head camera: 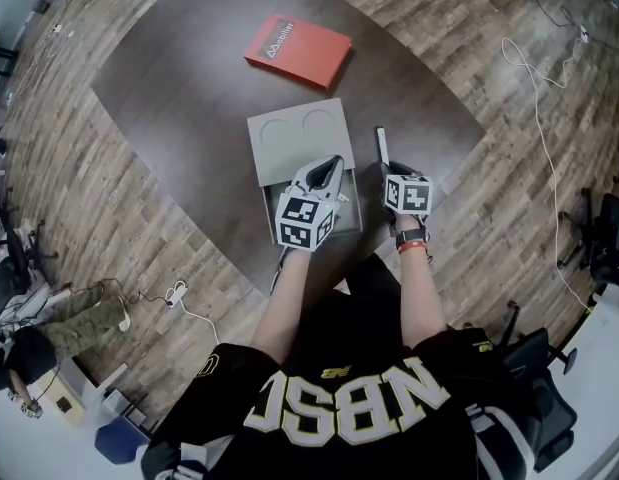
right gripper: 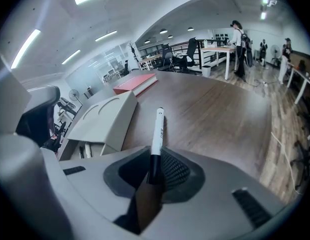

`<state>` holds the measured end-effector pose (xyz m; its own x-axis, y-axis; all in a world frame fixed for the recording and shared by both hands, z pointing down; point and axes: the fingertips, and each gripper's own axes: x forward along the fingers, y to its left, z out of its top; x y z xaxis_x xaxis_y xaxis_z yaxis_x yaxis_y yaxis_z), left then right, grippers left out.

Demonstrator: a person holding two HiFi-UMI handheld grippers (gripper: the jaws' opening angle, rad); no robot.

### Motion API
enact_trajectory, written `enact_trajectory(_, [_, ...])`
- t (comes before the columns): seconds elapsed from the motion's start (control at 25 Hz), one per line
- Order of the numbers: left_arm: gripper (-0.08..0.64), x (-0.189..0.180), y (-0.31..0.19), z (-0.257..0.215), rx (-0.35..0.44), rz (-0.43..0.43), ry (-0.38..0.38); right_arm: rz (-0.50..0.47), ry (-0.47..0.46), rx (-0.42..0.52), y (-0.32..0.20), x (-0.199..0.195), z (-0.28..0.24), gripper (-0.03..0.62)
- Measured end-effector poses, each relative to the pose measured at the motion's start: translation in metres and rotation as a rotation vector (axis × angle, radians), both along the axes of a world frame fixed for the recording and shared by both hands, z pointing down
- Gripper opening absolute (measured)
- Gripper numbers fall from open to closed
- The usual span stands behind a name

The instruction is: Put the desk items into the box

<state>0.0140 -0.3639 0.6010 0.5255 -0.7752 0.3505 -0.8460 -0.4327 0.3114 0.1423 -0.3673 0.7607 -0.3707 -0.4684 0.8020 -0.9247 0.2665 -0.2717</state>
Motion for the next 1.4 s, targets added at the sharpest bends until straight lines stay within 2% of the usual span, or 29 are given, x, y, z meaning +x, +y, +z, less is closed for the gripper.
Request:
enact_trajectory(0.32, [0.015, 0.0, 0.023, -0.005, 0.008, 0.006, 0.016, 0.024, -0.01, 0.019, 0.02, 0.008, -0.022, 0.074])
enact_trajectory(0.8, [0.015, -0.012, 0.059, -0.026, 0.048, 0.012, 0.011, 0.006, -0.043, 0.096, 0.06, -0.014, -0.064, 0.075])
enact_trajectory(1.08, [0.015, -0.025, 0.081, -0.032, 0.061, -0.009, 0.001, -0.052, -0.088, 0.167, 0.078, -0.033, -0.089, 0.075])
enact_trajectory(1.4, [0.015, -0.045, 0.102, -0.035, 0.07, -0.042, -0.013, -0.143, -0.122, 0.198, 0.094, -0.074, -0.102, 0.075])
